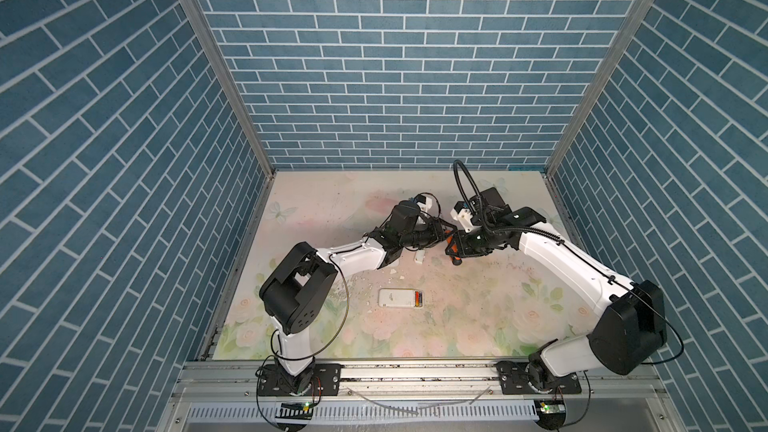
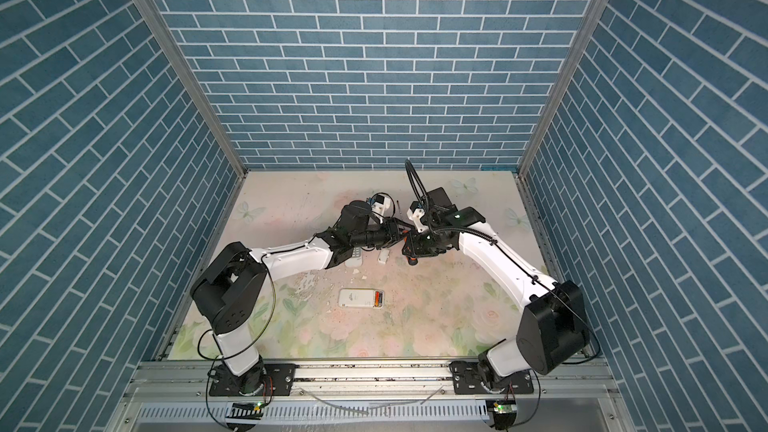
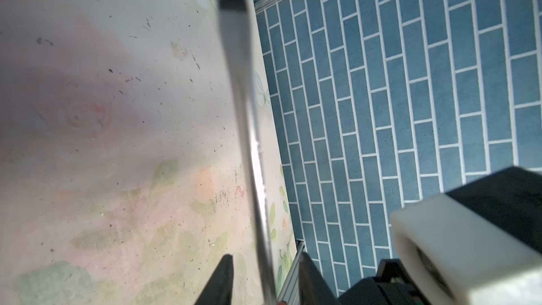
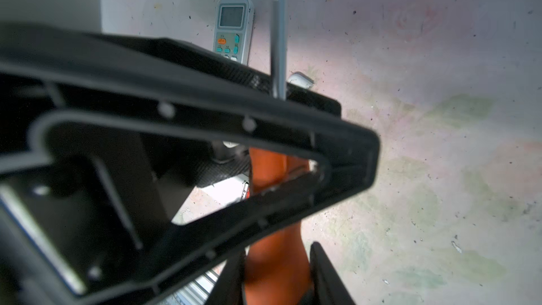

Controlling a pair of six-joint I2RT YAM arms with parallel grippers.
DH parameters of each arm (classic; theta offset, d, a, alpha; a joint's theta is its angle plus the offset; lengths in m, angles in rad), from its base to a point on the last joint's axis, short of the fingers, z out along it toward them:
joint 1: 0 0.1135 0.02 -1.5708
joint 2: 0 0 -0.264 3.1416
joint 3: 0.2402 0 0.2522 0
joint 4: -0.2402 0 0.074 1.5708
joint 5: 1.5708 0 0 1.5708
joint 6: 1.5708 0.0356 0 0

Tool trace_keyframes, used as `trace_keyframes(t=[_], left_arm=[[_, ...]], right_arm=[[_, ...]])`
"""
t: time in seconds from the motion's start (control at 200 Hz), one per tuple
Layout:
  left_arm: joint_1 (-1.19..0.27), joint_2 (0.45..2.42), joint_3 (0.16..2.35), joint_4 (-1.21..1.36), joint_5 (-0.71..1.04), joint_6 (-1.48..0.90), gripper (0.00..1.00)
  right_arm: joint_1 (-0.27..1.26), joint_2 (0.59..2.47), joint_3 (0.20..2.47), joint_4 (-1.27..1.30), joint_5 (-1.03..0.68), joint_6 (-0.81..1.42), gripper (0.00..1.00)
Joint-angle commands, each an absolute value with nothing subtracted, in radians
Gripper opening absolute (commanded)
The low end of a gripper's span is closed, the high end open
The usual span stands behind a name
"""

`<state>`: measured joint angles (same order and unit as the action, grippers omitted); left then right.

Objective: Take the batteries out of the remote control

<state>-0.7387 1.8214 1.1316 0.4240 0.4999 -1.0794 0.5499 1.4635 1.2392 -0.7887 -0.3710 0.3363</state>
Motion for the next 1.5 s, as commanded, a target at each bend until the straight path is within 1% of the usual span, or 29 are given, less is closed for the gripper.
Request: trace_keyframes(t=[0.0,0.045,0.11,0.23,0.27,0.39,0.465,0.515,0.58,0.725,0.84,0.965,1.09,1.235,1.495], left_arm=[[-0.743,1.822,1.127,0.457,0.512,-1.087,0.29],[-0.743,1.828,1.125,0.473,0.518,-1.095,0.25],[-0.741,1.836,1.119,0.503,0.523,-1.128,0.16],[-0.731,1.851,1.108,0.556,0.533,-1.164,0.0],[-0.726,1.852,1.104,0.565,0.535,-1.172,0.0],[-0.703,1.847,1.099,0.592,0.52,-1.2,0.0],[-0.681,1.85,1.101,0.641,0.514,-1.244,0.0],[-0.666,1.852,1.11,0.672,0.513,-1.274,0.0],[-0.651,1.849,1.123,0.69,0.504,-1.306,0.0],[-0.631,1.848,1.155,0.733,0.472,-1.386,0.0],[-0.628,1.86,1.177,0.795,0.436,-1.463,0.0],[-0.628,1.866,1.218,0.817,0.415,-1.508,0.0],[-0.629,1.851,1.252,0.791,0.419,-1.506,0.0],[-0.629,1.819,1.24,0.767,0.421,-1.495,0.0],[-0.637,1.8,1.216,0.781,0.421,-1.505,0.0]], right_arm=[[0.554,1.47,1.305,-0.77,-0.372,0.347,0.0],[0.554,1.467,1.305,-0.771,-0.367,0.347,0.0],[0.554,1.462,1.304,-0.77,-0.358,0.348,0.0],[0.554,1.449,1.304,-0.765,-0.337,0.364,0.04],[0.553,1.443,1.302,-0.759,-0.329,0.37,0.07],[0.552,1.415,1.274,-0.709,-0.299,0.41,0.29],[0.552,1.378,1.235,-0.642,-0.268,0.451,0.45],[0.554,1.342,1.19,-0.576,-0.249,0.49,0.52],[0.553,1.292,1.133,-0.481,-0.227,0.541,0.56],[0.561,1.208,1.03,-0.294,-0.153,0.632,0.58],[0.582,1.182,0.977,-0.177,-0.102,0.667,0.58],[0.615,1.193,0.956,-0.05,-0.082,0.67,0.58],[0.618,1.214,0.965,0.015,-0.043,0.659,0.59],[0.618,1.233,0.977,0.075,-0.03,0.645,0.59],[0.618,1.292,1.022,0.115,-0.056,0.637,0.5]])
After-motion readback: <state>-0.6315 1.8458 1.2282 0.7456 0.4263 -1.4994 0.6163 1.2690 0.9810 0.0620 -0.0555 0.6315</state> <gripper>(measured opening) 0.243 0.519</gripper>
